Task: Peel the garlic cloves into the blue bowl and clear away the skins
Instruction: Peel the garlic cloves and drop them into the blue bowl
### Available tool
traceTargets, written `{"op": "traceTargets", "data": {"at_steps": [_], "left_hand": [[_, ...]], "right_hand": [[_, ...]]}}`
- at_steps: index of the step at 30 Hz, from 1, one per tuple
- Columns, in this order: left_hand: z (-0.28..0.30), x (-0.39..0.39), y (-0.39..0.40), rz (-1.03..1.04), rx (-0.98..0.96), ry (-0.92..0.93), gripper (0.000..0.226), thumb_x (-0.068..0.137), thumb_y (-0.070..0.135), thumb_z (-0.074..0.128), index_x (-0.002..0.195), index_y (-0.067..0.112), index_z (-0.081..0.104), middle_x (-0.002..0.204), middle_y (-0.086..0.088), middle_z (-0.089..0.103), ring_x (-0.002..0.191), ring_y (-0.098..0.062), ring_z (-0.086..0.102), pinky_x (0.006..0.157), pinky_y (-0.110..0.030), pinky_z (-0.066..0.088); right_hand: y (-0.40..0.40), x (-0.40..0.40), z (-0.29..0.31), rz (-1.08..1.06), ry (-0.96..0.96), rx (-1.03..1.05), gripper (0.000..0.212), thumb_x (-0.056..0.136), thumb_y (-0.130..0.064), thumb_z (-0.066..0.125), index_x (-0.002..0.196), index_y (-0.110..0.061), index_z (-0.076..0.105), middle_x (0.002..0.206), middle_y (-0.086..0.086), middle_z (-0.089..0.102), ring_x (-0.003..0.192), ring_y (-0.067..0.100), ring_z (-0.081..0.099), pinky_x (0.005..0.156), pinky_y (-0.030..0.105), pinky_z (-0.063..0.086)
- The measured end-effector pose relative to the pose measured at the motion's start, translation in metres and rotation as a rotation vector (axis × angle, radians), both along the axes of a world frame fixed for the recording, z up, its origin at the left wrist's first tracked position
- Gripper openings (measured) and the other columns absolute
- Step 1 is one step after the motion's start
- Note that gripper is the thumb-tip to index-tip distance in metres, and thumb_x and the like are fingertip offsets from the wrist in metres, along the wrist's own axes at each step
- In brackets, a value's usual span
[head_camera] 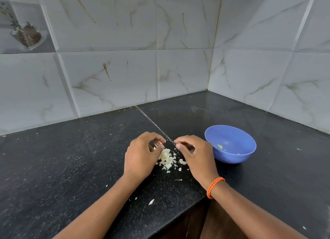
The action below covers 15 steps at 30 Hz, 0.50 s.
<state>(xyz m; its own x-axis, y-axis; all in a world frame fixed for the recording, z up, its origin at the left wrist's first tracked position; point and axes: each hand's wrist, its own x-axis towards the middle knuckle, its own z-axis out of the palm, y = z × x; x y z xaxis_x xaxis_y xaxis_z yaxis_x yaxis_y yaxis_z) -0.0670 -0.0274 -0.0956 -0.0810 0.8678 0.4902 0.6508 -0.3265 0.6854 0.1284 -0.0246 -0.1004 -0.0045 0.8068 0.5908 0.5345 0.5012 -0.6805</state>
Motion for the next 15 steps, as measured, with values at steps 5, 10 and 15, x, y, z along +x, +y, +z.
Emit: {"op": "traceTargets", "data": {"at_steps": [5, 10, 15], "left_hand": [[-0.001, 0.001, 0.001, -0.012, -0.028, -0.018, 0.017, 0.098, 0.031, 0.079, 0.094, 0.048, 0.08, 0.079, 0.027, 0.075, 0.073, -0.001, 0.071, 0.065, -0.03, 0.054], [-0.003, 0.0, 0.002, -0.071, -0.021, -0.016, 0.022, 0.096, 0.02, 0.08, 0.096, 0.042, 0.083, 0.093, 0.03, 0.077, 0.088, -0.001, 0.074, 0.079, -0.036, 0.061], [-0.001, 0.0, 0.0, -0.048, -0.003, -0.062, 0.019, 0.086, 0.039, 0.09, 0.075, 0.033, 0.077, 0.069, 0.016, 0.073, 0.065, -0.01, 0.069, 0.064, -0.038, 0.058]], "right_hand": [[0.002, 0.003, -0.002, -0.016, -0.058, -0.007, 0.011, 0.095, -0.013, 0.078, 0.096, -0.024, 0.08, 0.087, -0.013, 0.072, 0.082, 0.007, 0.067, 0.067, 0.017, 0.054], [0.002, 0.006, -0.003, -0.046, -0.141, -0.08, 0.01, 0.096, -0.019, 0.076, 0.101, -0.027, 0.078, 0.083, -0.016, 0.073, 0.082, 0.001, 0.069, 0.069, 0.019, 0.058], [-0.004, 0.007, 0.012, -0.022, -0.36, -0.049, 0.011, 0.099, -0.018, 0.07, 0.093, -0.026, 0.074, 0.082, -0.013, 0.069, 0.075, 0.007, 0.064, 0.065, 0.024, 0.053]]}}
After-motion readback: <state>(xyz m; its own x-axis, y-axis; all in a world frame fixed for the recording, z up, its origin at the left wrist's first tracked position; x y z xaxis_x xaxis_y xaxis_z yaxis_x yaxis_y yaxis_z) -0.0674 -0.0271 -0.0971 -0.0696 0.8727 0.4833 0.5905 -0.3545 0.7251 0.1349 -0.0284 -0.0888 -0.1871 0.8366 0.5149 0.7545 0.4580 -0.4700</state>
